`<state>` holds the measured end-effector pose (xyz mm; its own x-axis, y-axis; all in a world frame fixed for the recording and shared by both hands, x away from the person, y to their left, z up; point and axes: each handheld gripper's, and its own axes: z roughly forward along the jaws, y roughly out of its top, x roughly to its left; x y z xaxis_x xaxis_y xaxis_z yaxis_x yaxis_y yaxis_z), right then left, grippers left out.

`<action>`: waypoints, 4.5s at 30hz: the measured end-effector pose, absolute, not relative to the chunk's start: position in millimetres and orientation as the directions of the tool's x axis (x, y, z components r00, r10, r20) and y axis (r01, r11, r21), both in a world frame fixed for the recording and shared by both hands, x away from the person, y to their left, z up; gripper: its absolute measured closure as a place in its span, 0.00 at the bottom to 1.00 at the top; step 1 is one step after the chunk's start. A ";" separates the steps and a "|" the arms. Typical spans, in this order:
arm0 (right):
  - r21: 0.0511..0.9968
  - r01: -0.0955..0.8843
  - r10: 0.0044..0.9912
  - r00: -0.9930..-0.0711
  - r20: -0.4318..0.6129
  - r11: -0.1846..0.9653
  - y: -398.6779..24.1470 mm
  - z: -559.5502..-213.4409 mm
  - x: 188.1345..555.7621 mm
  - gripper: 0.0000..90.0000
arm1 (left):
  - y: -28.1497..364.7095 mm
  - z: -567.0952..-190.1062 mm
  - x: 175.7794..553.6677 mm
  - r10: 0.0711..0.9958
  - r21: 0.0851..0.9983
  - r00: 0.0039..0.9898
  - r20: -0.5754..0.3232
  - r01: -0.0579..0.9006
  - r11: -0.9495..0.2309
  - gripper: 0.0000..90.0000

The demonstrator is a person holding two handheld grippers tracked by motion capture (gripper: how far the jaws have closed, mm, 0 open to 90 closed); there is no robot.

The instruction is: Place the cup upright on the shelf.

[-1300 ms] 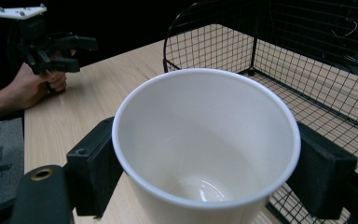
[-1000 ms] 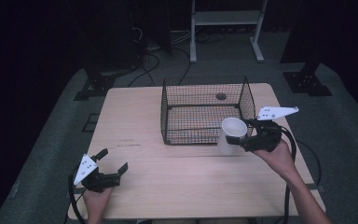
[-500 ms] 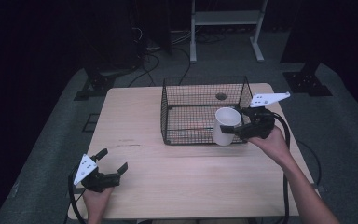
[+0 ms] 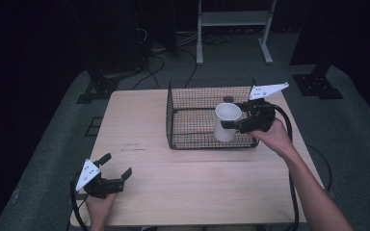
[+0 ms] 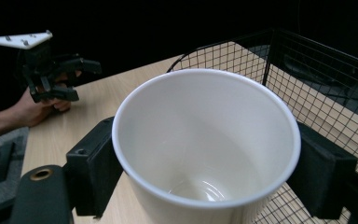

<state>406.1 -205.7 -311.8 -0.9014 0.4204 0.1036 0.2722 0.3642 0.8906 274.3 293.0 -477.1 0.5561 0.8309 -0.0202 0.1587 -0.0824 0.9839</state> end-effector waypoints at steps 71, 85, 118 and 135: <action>0.859 0.343 0.431 -0.887 0.164 0.379 -152.8 -330.2 504.2 0.21 | 293.2 -477.0 273.8 0.825 0.986 0.564 -0.024 0.150 -0.075 0.00; 0.834 0.372 0.461 -0.872 0.164 0.407 -150.1 -348.5 518.9 0.21 | 294.1 -476.8 273.8 0.824 0.986 0.566 -0.025 0.149 -0.072 0.00; 0.780 0.438 0.506 -0.843 0.183 0.446 -144.1 -382.9 545.9 0.21 | 294.6 -476.9 273.3 0.824 0.987 0.566 -0.030 0.145 -0.064 0.00; 0.729 0.446 0.501 -0.850 0.163 0.519 -139.7 -397.6 548.4 0.21 | 294.4 -476.8 273.2 0.822 0.987 0.568 -0.030 0.148 -0.066 0.00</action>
<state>548.4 -139.7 -397.6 -0.8501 0.5007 0.1631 0.4457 0.5193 0.7292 273.2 294.4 -476.8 0.5681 0.8224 -0.0299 0.1478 -0.0662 0.9868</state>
